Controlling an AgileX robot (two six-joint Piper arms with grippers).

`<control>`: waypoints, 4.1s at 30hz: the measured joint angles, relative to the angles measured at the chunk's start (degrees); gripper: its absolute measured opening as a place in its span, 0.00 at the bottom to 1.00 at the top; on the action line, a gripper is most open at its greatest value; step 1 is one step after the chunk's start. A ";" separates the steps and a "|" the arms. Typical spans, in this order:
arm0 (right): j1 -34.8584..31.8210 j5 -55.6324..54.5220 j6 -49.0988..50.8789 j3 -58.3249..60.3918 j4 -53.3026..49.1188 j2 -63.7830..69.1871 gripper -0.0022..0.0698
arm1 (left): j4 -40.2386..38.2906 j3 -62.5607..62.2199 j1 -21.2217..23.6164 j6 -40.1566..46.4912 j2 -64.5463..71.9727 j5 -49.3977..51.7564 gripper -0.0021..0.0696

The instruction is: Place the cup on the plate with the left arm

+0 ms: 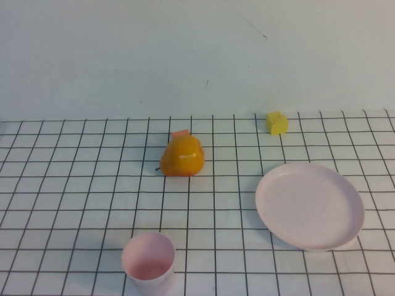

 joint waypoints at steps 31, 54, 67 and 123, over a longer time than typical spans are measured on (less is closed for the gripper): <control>0.00 0.00 0.00 0.00 0.00 0.00 0.03 | -30.51 -47.16 0.00 23.74 57.16 94.35 0.78; 0.00 0.00 0.00 0.00 0.00 0.00 0.03 | -21.77 -53.24 -16.58 28.33 91.25 82.12 0.52; 0.00 0.00 0.00 0.00 0.00 0.00 0.03 | -24.01 -60.71 -16.70 29.22 91.99 84.87 0.05; 0.00 0.00 0.00 0.00 0.00 0.00 0.03 | -2.26 -142.18 -36.63 17.66 132.24 107.46 0.13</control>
